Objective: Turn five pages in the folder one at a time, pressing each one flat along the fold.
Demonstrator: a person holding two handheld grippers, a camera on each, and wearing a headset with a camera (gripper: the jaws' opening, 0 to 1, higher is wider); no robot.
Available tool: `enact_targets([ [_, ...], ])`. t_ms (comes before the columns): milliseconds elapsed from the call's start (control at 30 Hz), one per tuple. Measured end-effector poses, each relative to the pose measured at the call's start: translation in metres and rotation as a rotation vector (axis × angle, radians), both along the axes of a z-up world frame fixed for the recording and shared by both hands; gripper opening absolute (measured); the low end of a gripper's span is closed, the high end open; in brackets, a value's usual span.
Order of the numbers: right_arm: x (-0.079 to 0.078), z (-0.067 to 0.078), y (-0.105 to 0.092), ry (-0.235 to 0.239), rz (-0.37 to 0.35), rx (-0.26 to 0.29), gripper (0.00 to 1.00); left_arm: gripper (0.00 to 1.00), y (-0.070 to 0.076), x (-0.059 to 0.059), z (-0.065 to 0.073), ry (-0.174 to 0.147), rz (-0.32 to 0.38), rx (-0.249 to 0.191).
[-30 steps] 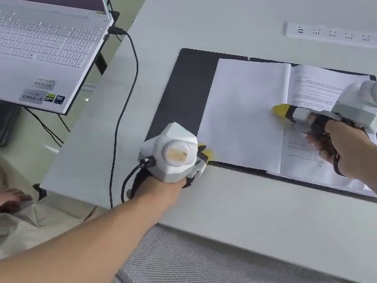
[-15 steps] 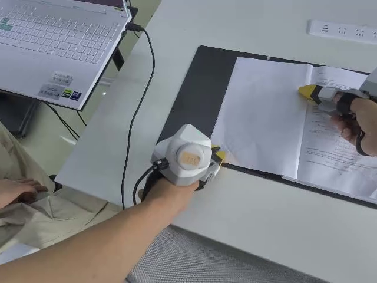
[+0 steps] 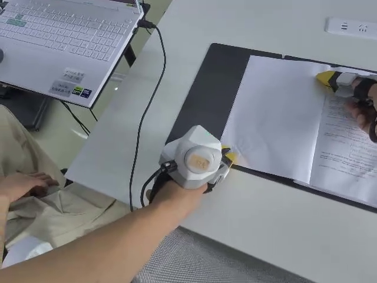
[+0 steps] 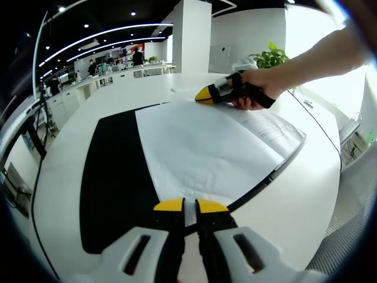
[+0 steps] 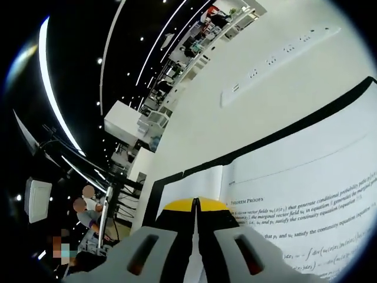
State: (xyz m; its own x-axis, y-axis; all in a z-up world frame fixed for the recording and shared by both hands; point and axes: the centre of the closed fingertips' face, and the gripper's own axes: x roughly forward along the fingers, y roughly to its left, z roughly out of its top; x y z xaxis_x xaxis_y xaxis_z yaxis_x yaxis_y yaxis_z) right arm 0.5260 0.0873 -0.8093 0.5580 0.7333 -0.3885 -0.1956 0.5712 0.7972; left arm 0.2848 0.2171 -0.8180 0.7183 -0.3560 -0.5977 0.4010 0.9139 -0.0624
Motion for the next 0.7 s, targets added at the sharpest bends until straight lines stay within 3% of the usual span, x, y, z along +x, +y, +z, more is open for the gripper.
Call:
enact_targets([
  [300, 0.035, 0.001, -0.011, 0.016, -0.159, 0.054, 0.00, 0.05, -0.001, 0.000, 0.000, 0.002, -0.004, 0.005],
  [400, 0.036, 0.000, -0.011, 0.042, -0.176, 0.071, 0.00, 0.05, -0.001, 0.000, 0.001, 0.002, -0.006, 0.007],
  [467, 0.035, 0.001, -0.011, 0.032, -0.171, 0.063, 0.00, 0.05, -0.001, 0.000, 0.001, 0.002, -0.007, 0.006],
  [500, 0.033, 0.003, -0.010, 0.018, -0.169, 0.054, 0.00, 0.05, -0.001, 0.000, 0.000, 0.002, -0.008, 0.008],
  [700, 0.019, 0.002, -0.008, 0.052, -0.125, 0.065, 0.00, 0.05, -0.001, 0.000, 0.000, 0.003, -0.010, 0.008],
])
